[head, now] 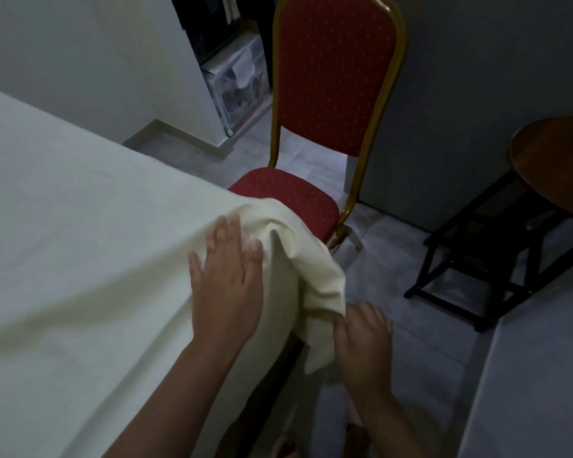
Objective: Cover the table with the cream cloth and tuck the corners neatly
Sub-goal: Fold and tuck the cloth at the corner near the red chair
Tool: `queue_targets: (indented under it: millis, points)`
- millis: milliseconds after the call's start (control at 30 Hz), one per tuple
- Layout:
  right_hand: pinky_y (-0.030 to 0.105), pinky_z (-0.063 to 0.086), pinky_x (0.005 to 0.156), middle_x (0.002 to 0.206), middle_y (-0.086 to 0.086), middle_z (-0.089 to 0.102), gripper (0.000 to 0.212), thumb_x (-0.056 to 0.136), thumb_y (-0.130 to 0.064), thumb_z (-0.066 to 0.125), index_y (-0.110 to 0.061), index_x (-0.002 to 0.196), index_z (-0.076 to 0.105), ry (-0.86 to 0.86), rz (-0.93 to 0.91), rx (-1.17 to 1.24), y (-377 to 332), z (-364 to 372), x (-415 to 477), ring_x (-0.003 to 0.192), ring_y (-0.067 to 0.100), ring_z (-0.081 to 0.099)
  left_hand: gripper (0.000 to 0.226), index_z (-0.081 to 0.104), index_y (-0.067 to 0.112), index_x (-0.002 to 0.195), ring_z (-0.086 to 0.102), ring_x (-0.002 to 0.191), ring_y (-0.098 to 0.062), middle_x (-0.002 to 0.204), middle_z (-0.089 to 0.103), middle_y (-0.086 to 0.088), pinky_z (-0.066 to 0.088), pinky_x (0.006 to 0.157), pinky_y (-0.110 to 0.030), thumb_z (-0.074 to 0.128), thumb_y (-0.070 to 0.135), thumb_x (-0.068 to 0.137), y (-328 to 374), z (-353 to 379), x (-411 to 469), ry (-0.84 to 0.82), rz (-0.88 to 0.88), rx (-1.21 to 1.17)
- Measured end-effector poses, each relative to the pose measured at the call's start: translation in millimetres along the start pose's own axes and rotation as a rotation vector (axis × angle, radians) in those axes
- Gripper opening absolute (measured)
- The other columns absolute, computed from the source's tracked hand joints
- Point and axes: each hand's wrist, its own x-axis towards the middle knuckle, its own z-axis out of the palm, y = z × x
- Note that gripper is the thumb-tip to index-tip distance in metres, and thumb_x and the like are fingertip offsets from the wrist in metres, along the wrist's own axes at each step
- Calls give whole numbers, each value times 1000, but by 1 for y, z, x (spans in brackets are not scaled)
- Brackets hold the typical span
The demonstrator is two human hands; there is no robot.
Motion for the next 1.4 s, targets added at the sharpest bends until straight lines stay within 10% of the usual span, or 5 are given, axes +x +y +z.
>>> queue_targets:
  millis: [167,300,867,1067,1400]
  points:
    - [32,35,70,76,2,57,3,81,-22,53,-19,82,54,81,-265,211,-49,-32,-35,74,19,46,63,13,30,151,-1,146,-3,160,6,8,-8,117,-37,8,53,92,-3,-2,8,12,-18,-38]
    - [23,40,84,110,7,62,31,88,-34,37,-20,111,53,-39,91,303,5,2,-40,99,22,56,57,17,29,151,1,144,3,160,12,9,-5,118,-37,12,49,98,-7,3,6,-42,25,-3]
    - [26,38,54,66,-5,63,54,63,-3,68,-26,112,66,-436,-123,-285,92,45,-29,59,17,58,53,14,21,152,-4,149,-17,161,4,-3,-5,117,-48,13,39,102,16,26,71,-258,16,241]
    - [40,44,98,140,1,49,60,81,-8,43,-18,139,45,-715,-21,116,92,56,14,119,26,51,52,17,22,152,-5,148,-16,161,3,-4,-6,117,-50,16,35,102,18,25,87,-266,1,280]
    - [41,35,104,150,4,38,61,86,-3,49,-19,143,37,-417,7,-127,57,113,150,128,27,38,50,18,26,151,-8,147,-10,161,2,1,-13,116,-44,17,36,102,24,35,106,-258,-4,224]
